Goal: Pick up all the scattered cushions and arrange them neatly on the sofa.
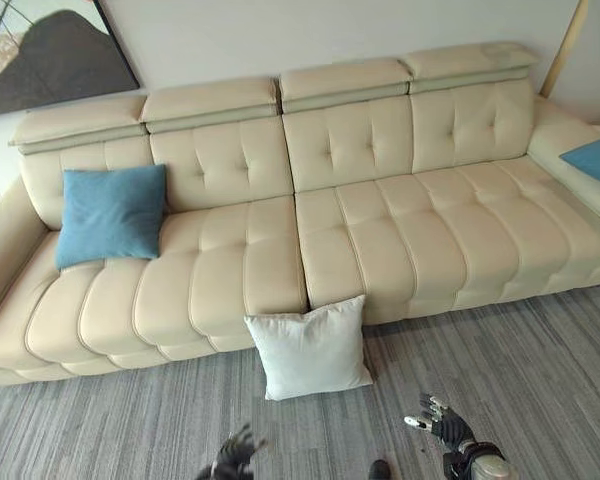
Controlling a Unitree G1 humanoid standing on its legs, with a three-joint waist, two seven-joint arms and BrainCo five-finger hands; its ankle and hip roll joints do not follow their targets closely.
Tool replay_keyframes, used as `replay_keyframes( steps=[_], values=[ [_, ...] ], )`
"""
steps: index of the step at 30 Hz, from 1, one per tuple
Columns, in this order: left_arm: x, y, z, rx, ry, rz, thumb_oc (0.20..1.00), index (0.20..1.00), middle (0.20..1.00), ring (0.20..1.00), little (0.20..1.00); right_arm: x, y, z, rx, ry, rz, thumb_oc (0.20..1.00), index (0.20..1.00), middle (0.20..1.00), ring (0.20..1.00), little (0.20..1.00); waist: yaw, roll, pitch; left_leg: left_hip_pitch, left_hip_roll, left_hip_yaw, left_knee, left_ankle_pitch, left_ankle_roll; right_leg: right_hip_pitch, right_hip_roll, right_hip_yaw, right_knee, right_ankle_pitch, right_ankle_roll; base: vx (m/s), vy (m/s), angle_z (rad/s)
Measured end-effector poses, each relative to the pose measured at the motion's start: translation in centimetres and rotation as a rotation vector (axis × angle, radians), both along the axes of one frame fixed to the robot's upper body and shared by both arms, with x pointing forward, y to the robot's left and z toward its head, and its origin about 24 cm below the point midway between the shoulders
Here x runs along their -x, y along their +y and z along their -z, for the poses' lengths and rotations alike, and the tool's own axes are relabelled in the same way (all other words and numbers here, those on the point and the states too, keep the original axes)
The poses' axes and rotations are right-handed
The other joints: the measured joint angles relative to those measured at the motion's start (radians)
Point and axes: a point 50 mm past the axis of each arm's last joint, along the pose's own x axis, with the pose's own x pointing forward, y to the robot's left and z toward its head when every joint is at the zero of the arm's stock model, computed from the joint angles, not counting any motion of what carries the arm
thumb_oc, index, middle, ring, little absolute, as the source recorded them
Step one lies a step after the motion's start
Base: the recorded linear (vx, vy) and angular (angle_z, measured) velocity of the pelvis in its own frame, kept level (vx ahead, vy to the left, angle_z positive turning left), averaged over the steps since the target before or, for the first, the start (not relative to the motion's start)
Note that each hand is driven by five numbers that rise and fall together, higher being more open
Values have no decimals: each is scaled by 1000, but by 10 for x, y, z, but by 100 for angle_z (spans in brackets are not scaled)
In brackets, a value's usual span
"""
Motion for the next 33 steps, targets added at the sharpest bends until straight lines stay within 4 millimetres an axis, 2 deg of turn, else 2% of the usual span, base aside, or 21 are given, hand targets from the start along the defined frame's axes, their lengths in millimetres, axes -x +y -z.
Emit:
replay_keyframes(
  steps=[1,2,4,5,7,9,10,11,14,15,17,18,19,20,21,22,24,26,29,30,33],
  values=[
    [-5,0,-3,-3,-23,8,1000,1000,1000,1000,1000,1,2,1,-7,4,1,1000,1000,1000,1000,1000,0,-10,8,-25,4,52,-142,-44,29,29,8,-8,-30,-23,12,236,17,6],
    [-5,-1,-4,1,-30,12,1000,1000,1000,1000,1000,1,1,1,-5,4,1,1000,1000,1000,1000,1000,2,-1,9,-10,21,94,-286,-55,46,46,25,-10,-49,-22,12,244,95,0],
    [-6,-1,-5,5,-38,12,1000,1000,1000,1000,1000,2,-2,0,5,7,-4,1000,1000,1000,1000,1000,10,40,19,17,44,102,-572,-40,41,64,67,-14,-53,-33,28,168,92,-18],
    [-4,0,-5,3,-33,11,1000,1000,1000,1000,1000,2,-4,0,11,9,-5,1000,1000,1000,1000,1000,11,57,25,34,52,103,-659,-21,36,77,83,-15,-52,-37,34,217,97,-24],
    [-4,0,-4,1,-29,11,1000,1000,1000,1000,1000,3,-1,2,9,22,-22,1000,1000,1000,1000,1000,7,64,36,73,59,94,-865,22,23,133,87,-47,-53,-76,71,299,172,17],
    [-6,1,-6,0,-37,10,1000,1000,1000,1000,1000,6,4,4,-4,31,-29,1000,1000,1000,1000,1000,19,52,48,130,57,130,-870,49,56,166,72,-46,-53,-82,79,163,216,3],
    [3,0,-3,3,-14,6,1000,1000,1000,1000,1000,5,7,3,-8,25,-37,1000,1000,1000,1000,1000,19,50,46,176,51,132,-861,55,67,197,64,-38,-53,-89,100,86,219,-15],
    [10,1,0,2,8,0,1000,1000,1000,1000,1000,4,9,2,-15,16,-39,1000,1000,1000,1000,1000,16,63,44,206,35,133,-892,115,122,216,55,-34,-52,-94,126,80,238,4],
    [5,12,-4,-28,-10,6,1000,1000,1000,1000,1000,3,26,2,-70,1,-44,1000,1000,1000,1000,1000,12,17,55,212,-28,136,-899,103,154,210,-6,-33,-25,-88,135,80,235,20],
    [4,18,-5,-46,-8,11,1000,1000,1000,1000,1000,8,36,6,-102,16,-38,1000,1000,1000,1000,1000,13,2,51,216,-65,120,-899,88,181,206,-42,-33,9,-86,132,68,241,35],
    [3,18,-6,-48,-9,12,1000,1000,1000,1000,1000,14,39,8,-116,32,-39,1000,1000,1000,1000,1000,18,18,47,222,-74,98,-894,71,209,183,-52,-19,34,-123,164,20,296,32],
    [1,29,-8,-79,-13,21,1000,1000,1000,1000,1000,14,43,9,-125,30,-38,1000,1000,1000,1000,1000,29,10,48,224,-94,102,-898,60,231,151,-67,0,99,-59,174,-11,250,13],
    [2,29,-7,-79,-5,20,1000,1000,1000,1000,1000,12,43,8,-122,25,-42,1000,1000,1000,1000,1000,38,15,48,226,-94,104,-899,57,239,108,-81,11,182,-65,178,-11,208,-3],
    [3,27,-7,-75,-3,23,1000,1000,1000,1000,1000,9,42,7,-118,15,-45,1000,1000,1000,1000,1000,41,34,56,234,-87,103,-898,53,243,67,-90,27,267,-62,175,12,95,-7],
    [5,23,-5,-65,5,26,1000,1000,1000,1000,1000,8,43,6,-119,9,-50,1000,1000,1000,1000,1000,41,56,64,238,-86,97,-894,47,251,28,-95,42,324,-113,205,34,121,-5],
    [9,24,-3,-67,18,21,1000,1000,1000,1000,1000,9,45,6,-123,10,-57,1000,1000,1000,1000,1000,40,51,58,240,-88,97,-893,42,258,1,-94,69,319,-157,224,54,66,-4],
    [14,28,-1,-74,41,9,1000,1000,1000,1000,1000,7,51,6,-130,8,-80,1000,1000,1000,1000,1000,46,45,59,234,-93,103,-898,37,265,-71,-72,90,265,-180,213,77,22,-12],
    [17,28,0,-73,53,10,1000,1000,1000,1000,1000,2,51,4,-129,-5,-84,1000,1000,1000,1000,1000,40,40,58,218,-100,106,-899,36,265,-115,-55,102,166,-155,209,108,22,10],
    [17,26,0,-75,56,42,1000,1000,1000,1000,1000,6,50,5,-126,4,-79,1000,1000,1000,1000,1000,35,11,51,220,-111,98,-899,35,262,-131,-34,132,24,-102,197,93,-7,28],
    [18,25,1,-72,57,48,1000,1000,1000,1000,1000,9,49,7,-127,11,-77,1000,1000,1000,1000,1000,38,-3,42,222,-121,97,-899,34,260,-129,-40,132,18,-98,188,91,-50,38],
    [22,20,2,-60,62,54,1000,1000,1000,1000,1000,9,47,6,-118,13,-81,1000,1000,1000,1000,1000,37,-12,24,239,-113,95,-899,25,231,-105,-34,122,-19,-15,177,40,-67,7]
  ],
)
